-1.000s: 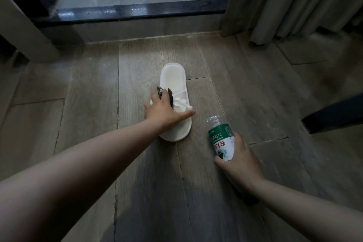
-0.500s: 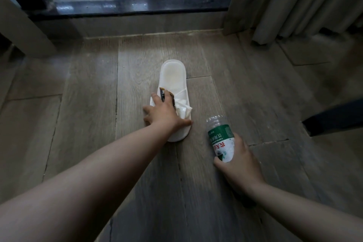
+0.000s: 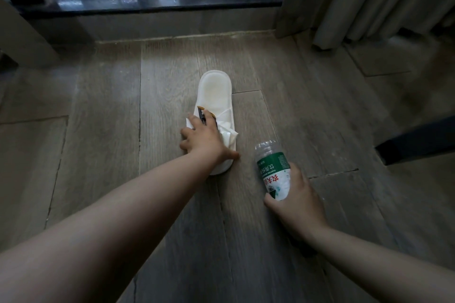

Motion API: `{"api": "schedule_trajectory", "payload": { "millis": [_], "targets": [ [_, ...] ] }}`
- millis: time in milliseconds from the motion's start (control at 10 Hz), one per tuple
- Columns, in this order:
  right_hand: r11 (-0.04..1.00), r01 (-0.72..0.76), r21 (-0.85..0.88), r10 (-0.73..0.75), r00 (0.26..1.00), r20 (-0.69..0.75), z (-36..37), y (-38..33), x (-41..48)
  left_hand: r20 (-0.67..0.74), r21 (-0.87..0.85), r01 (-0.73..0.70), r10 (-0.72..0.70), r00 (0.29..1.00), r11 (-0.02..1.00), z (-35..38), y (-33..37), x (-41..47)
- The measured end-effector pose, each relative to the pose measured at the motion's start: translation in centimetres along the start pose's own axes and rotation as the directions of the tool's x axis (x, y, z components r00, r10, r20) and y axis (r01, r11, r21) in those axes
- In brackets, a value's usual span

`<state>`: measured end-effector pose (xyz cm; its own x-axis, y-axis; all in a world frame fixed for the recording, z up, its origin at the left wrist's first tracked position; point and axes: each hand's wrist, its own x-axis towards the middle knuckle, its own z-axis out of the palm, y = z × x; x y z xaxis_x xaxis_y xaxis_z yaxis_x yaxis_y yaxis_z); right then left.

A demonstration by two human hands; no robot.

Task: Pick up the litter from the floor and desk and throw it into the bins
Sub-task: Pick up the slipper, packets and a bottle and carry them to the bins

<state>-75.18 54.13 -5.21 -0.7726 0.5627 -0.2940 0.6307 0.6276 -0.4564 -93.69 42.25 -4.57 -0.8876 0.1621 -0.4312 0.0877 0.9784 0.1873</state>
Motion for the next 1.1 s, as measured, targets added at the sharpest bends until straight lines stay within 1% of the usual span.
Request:
{"api": "schedule_trajectory", "payload": {
  "millis": [200,400,500,600,700,800,900,1000,1100],
  "targets": [
    [1.0,0.0,-0.002,0.0,1.0,-0.005,0.0,-0.1,0.0,0.005,-0.052,-0.009,0.01,1.0,0.999,0.2,0.0,0.1],
    [1.0,0.002,0.013,-0.002,1.0,0.029,-0.4,-0.2,-0.2,0.01,-0.116,-0.062,0.064,0.998,0.991,-0.4,-0.8,-0.1],
    [0.999,-0.021,0.05,0.018,0.998,0.063,-0.9,-0.5,-0.1,0.024,-0.134,-0.109,0.113,0.993,0.985,-1.8,-2.1,-0.6],
    [0.992,-0.06,0.114,0.044,0.989,0.138,-1.6,-0.6,0.3,0.055,-0.168,-0.159,0.17,0.984,0.973,-3.7,-3.7,-1.6],
    [0.971,-0.134,0.2,0.1,0.98,0.17,-2.7,-1.1,0.3,0.064,-0.193,-0.214,0.23,0.971,0.958,-5.0,-5.0,-3.2],
    [0.942,-0.154,0.298,0.132,0.987,0.096,-3.7,-1.6,-0.5,0.082,-0.282,-0.229,0.261,0.962,0.932,-6.3,-6.0,-5.6],
    [0.921,-0.141,0.364,0.122,0.99,0.073,-4.9,-2.3,-1.6,0.224,-0.472,-0.094,0.222,0.949,0.876,-7.4,-6.9,-7.6],
    [0.914,-0.115,0.39,0.107,0.993,0.041,-6.2,-3.2,-2.0,0.246,-0.514,-0.096,0.253,0.936,0.853,-8.6,-7.1,-8.9],
    [0.92,-0.09,0.382,0.084,0.996,0.032,-6.5,-3.7,-1.6,0.175,-0.55,-0.128,0.264,0.949,0.826,-9.1,-7.0,-9.9]
  ]
}}
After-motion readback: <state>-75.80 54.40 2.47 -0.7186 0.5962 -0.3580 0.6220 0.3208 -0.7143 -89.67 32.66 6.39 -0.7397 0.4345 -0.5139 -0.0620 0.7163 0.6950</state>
